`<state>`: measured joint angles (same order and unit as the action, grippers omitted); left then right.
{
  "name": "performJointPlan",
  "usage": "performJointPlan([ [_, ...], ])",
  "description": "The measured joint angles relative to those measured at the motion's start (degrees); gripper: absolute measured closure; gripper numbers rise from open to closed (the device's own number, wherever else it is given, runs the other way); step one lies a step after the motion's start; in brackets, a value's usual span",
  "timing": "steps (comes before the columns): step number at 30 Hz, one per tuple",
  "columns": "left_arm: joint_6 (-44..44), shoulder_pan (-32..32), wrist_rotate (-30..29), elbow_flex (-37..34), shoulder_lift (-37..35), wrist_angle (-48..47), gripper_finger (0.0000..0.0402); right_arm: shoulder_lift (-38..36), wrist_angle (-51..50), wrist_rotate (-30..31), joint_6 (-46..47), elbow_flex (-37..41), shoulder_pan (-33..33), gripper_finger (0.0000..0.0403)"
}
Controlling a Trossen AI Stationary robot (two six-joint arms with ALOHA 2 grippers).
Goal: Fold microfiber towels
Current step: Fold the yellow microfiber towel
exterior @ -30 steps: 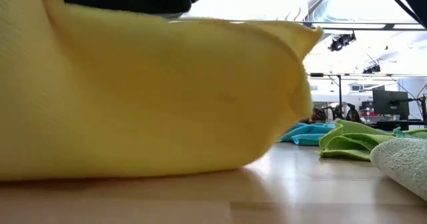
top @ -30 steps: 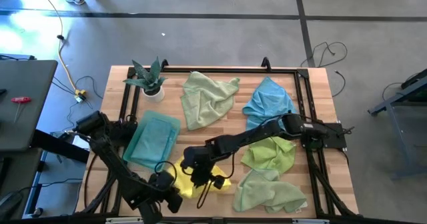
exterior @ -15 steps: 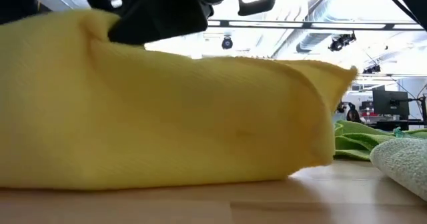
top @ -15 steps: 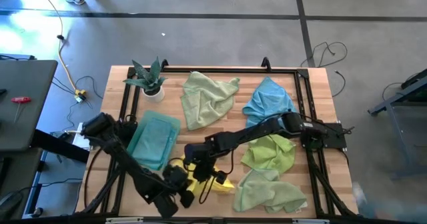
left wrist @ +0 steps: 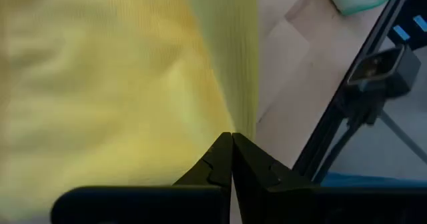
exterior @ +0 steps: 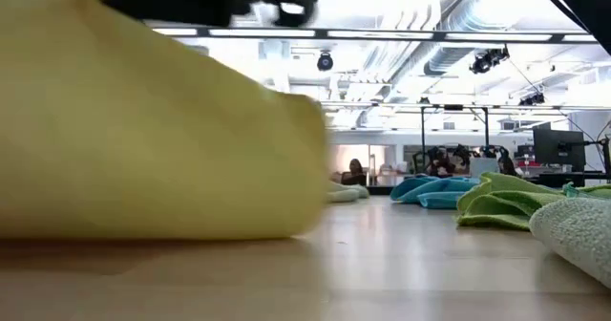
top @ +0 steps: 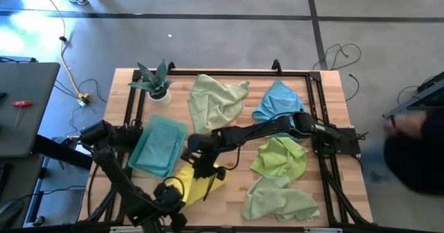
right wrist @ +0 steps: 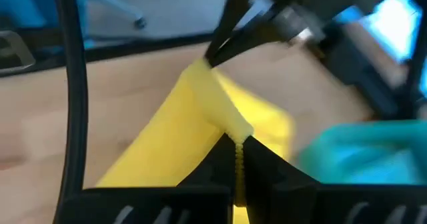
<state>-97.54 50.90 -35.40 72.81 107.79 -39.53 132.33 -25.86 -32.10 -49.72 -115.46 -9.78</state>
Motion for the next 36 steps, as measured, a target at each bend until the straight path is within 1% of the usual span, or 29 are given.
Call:
performJointPlan([
  [3, -0.8, 0.7, -0.4, 0.3, 0.0, -0.8, 0.0401, 0.0, 6.5, -0.9, 1.5, 0.0, 0.0, 0.0403],
  [6, -0.8, 0.3, 0.1, 0.3, 0.1, -1.1, 0.0401, 0.6, 10.5, -1.8, 4.1, 0.0, -0.5, 0.0403],
  [9, -0.8, -0.3, -0.2, 0.3, 0.2, -2.8, 0.0401, 2.2, 11.2, -2.1, 7.5, 0.0, -1.3, 0.0403],
  [12, -0.9, -0.9, -0.2, 0.3, 0.2, -4.5, 0.0401, 3.8, 8.8, -1.8, 9.3, 0.0, -2.2, 0.0403],
  [16, -1.4, -1.0, -0.2, 0.3, 0.2, -6.0, 0.0402, 4.4, 6.8, -1.5, 8.0, 0.0, -3.5, 0.0403],
  [20, -0.5, -1.3, -0.1, 0.3, 0.2, -6.5, 0.0402, 4.4, 9.8, -1.0, 6.8, 0.0, -4.9, 0.0403],
  [22, -0.5, -1.3, 1.1, 0.8, 0.0, -8.5, 0.0402, 4.4, 13.0, 0.2, 6.8, 0.0, -5.4, 0.0403],
  [24, -1.3, -0.6, 3.2, 2.4, -0.8, -11.7, 0.0402, 4.4, 15.0, 2.2, 5.9, 0.0, -5.7, 0.0403],
  [26, -2.4, 1.0, 3.9, 4.9, -1.6, -15.2, 0.0402, 4.4, 16.3, 3.0, 4.6, 0.0, -5.7, 0.0403],
  [29, -4.8, 3.6, 3.4, 9.1, -2.2, -22.3, 0.0402, 4.4, 19.4, 2.8, 5.4, 0.0, -5.2, 0.0403],
  [32, -9.2, 4.9, 4.6, 12.4, -2.4, -27.2, 0.0402, 4.9, 21.6, 1.4, 8.9, 0.0, -4.5, 0.0403],
  [34, -10.3, 5.3, 4.9, 12.9, -2.4, -25.9, 0.0402, 5.9, 23.1, 1.1, 10.6, 0.0, -4.3, 0.0403],
  [36, -9.1, 5.2, 3.9, 13.0, -2.4, -22.6, 0.0402, 7.4, 24.8, 1.2, 11.3, 0.0, -4.3, 0.0403],
])
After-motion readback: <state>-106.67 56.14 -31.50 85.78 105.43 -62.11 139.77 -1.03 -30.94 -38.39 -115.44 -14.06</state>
